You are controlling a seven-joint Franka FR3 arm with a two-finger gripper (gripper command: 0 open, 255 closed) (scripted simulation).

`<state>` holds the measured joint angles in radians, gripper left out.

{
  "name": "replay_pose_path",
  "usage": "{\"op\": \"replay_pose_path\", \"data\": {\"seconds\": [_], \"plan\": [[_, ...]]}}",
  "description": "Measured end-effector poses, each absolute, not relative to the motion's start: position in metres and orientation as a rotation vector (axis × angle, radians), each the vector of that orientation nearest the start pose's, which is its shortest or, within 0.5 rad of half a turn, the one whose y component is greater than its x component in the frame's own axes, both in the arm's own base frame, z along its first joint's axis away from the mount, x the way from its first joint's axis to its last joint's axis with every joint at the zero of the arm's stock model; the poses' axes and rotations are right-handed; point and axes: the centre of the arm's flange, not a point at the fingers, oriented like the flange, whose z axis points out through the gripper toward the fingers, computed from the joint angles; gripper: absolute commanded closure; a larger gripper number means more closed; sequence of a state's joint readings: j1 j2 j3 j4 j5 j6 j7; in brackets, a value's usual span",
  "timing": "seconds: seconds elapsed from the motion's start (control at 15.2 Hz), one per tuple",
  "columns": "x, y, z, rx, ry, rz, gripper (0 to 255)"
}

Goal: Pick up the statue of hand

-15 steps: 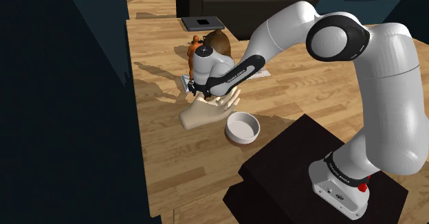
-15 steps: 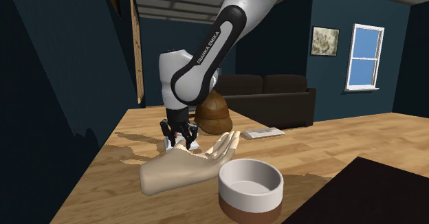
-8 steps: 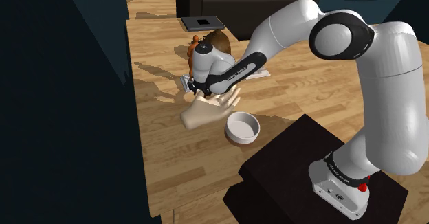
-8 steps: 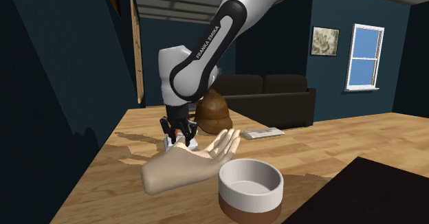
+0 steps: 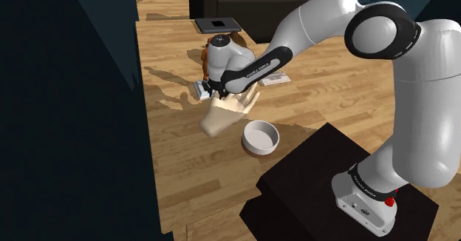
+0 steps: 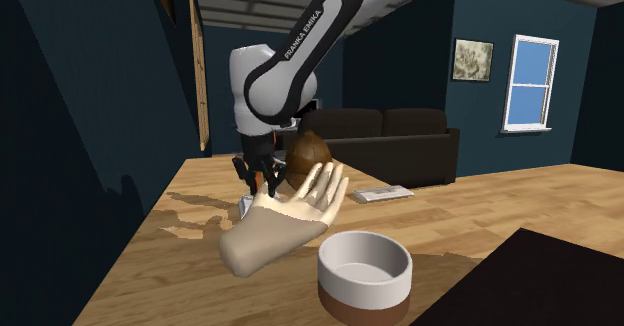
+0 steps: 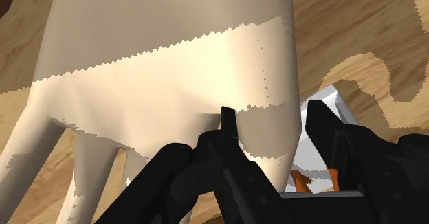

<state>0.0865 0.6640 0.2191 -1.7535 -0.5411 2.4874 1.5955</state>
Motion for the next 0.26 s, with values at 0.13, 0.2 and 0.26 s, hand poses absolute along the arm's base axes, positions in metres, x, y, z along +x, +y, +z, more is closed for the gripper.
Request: {"op": "replay_pose_path", "data": {"seconds": [0.13, 0.2, 0.26], "plan": [[0.643, 0.19, 0.217, -2.83, 1.412, -0.371, 255], [0.644, 0.19, 0.222, -2.83, 1.412, -0.372, 255], [0.644, 0.19, 0.226, -2.83, 1.412, -0.372, 255]]}}
